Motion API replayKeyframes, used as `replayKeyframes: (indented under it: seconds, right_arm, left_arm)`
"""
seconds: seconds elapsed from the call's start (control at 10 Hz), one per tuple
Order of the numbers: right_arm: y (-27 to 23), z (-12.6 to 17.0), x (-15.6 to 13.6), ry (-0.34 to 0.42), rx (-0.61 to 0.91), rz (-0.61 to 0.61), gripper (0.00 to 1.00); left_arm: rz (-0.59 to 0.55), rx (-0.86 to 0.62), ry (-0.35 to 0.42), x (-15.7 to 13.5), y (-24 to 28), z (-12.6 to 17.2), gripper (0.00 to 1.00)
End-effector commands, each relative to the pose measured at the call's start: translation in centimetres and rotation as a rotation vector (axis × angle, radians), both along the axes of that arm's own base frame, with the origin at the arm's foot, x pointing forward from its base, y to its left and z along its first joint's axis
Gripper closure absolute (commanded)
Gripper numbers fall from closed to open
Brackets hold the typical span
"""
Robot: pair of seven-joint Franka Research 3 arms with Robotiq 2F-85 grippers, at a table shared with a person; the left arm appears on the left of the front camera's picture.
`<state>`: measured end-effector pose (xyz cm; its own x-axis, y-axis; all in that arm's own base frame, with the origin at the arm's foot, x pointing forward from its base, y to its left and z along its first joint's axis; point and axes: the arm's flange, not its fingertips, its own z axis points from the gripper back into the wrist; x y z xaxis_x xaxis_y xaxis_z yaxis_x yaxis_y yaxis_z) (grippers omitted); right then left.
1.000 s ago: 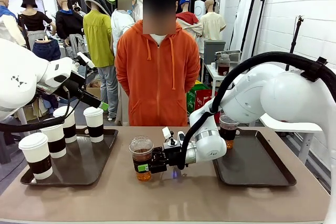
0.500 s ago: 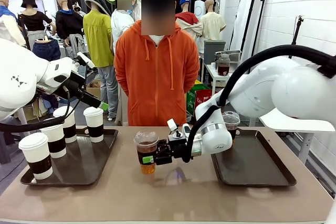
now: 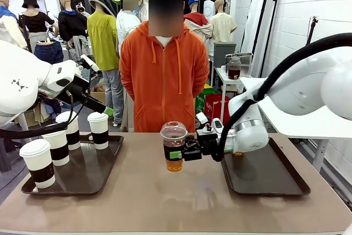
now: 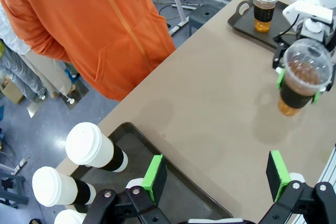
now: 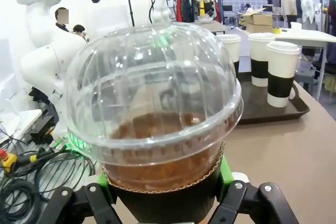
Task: Distribute the coffee onto the tray.
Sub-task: Pick up another iced Americano from the middle of the table and place it on the right Handle tray.
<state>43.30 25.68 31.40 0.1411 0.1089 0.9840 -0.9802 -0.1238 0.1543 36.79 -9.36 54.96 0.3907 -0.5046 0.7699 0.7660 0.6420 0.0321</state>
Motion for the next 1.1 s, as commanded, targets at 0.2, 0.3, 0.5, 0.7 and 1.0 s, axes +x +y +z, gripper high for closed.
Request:
replayKeyframes:
  seconds: [0.2,0.3,0.5,0.7,1.0]
  right_arm:
    - [-8.1,3.0,-3.1,0.001,-0.01,-0.034,0.17]
    - [-10.2,3.1,-3.3,0.005,-0.008,-0.055,0.17]
    - [-14.4,3.0,-2.6,0.013,-0.01,-0.093,0.17]
    - [-17.5,2.4,-1.5,0.007,-0.021,-0.098,0.17]
    - [-20.9,1.1,0.3,0.01,-0.043,-0.121,0.17]
  left_arm:
    - [-0.004,-0.01,0.003,0.1,0.2,-0.2,0.0]
    - [-0.004,-0.01,0.003,0.1,0.2,-0.2,0.0]
    - [-0.004,-0.01,0.003,0.1,0.2,-0.2,0.0]
    - [-0.004,-0.01,0.003,0.1,0.2,-0.2,0.0]
    - [-0.004,-0.01,0.003,0.1,0.2,-0.2,0.0]
